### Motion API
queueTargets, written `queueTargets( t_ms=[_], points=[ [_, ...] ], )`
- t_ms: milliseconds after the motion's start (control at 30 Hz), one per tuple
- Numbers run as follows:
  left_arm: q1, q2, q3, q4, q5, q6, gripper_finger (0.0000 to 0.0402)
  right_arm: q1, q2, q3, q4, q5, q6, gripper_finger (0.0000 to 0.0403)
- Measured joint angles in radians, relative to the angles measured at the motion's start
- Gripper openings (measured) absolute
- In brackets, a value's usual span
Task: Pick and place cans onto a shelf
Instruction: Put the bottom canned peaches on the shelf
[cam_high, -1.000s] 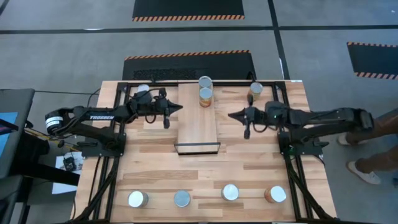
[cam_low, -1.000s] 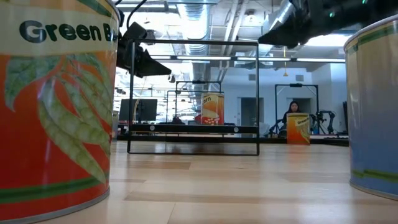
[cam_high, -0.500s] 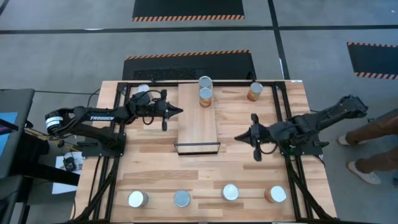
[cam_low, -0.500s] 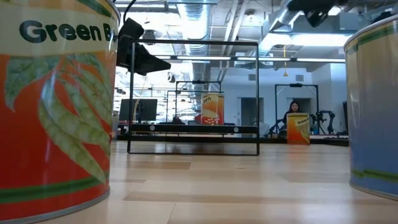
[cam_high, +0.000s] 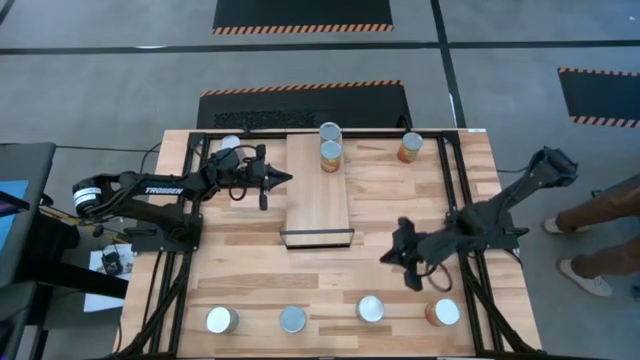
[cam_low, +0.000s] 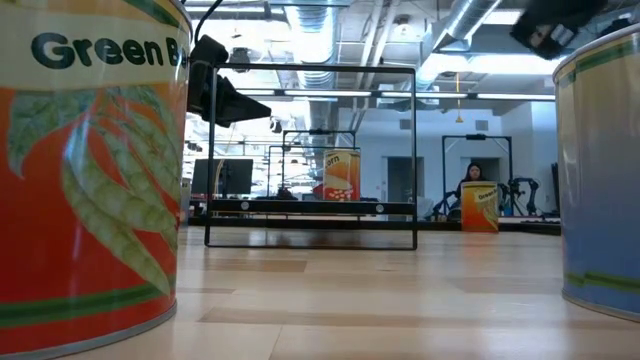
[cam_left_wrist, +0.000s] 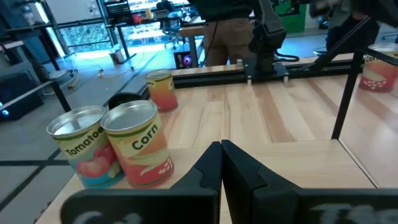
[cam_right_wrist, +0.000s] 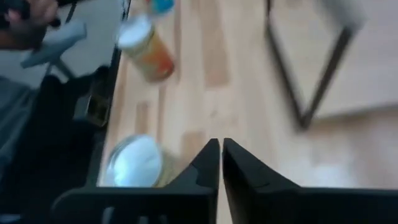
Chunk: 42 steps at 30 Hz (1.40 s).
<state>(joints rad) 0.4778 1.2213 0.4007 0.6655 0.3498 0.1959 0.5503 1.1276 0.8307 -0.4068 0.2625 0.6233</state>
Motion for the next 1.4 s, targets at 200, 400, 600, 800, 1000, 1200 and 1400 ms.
queueTargets(
  t_ms=[200, 400, 600, 800, 1000, 1200, 1400],
  points=[
    [0.0, 0.0, 0.0, -0.002, -0.024, -0.013, 0.0, -0.001, 0.152, 0.008, 0.0, -0.14, 0.143, 0.0108],
    [0.0, 0.0, 0.0, -0.015, -0.024, -0.014, 0.0, -0.003, 0.286, 0.093, 0.004, -0.261, 0.15, 0.0174],
    [0.0, 0.0, 0.0, -0.029, -0.024, -0.014, 0.0, -0.018, 0.381, 0.175, -0.023, -0.291, 0.129, 0.0198],
    [0.0, 0.0, 0.0, -0.034, -0.024, -0.013, 0.0, -0.051, 0.447, 0.206, -0.071, -0.359, 0.106, 0.0175],
    [0.0, 0.0, 0.0, -0.034, -0.024, -0.01, 0.0, -0.062, 0.464, 0.21, -0.065, -0.415, 0.101, 0.0131],
    [0.0, 0.0, 0.0, -0.033, -0.024, -0.01, 0.0, -0.076, 0.464, 0.209, -0.068, -0.427, 0.076, 0.0061],
    [0.001, 0.0, 0.0, -0.033, -0.024, -0.01, 0.0, -0.097, 0.459, 0.207, -0.089, -0.467, 0.041, 0.001]
  ],
)
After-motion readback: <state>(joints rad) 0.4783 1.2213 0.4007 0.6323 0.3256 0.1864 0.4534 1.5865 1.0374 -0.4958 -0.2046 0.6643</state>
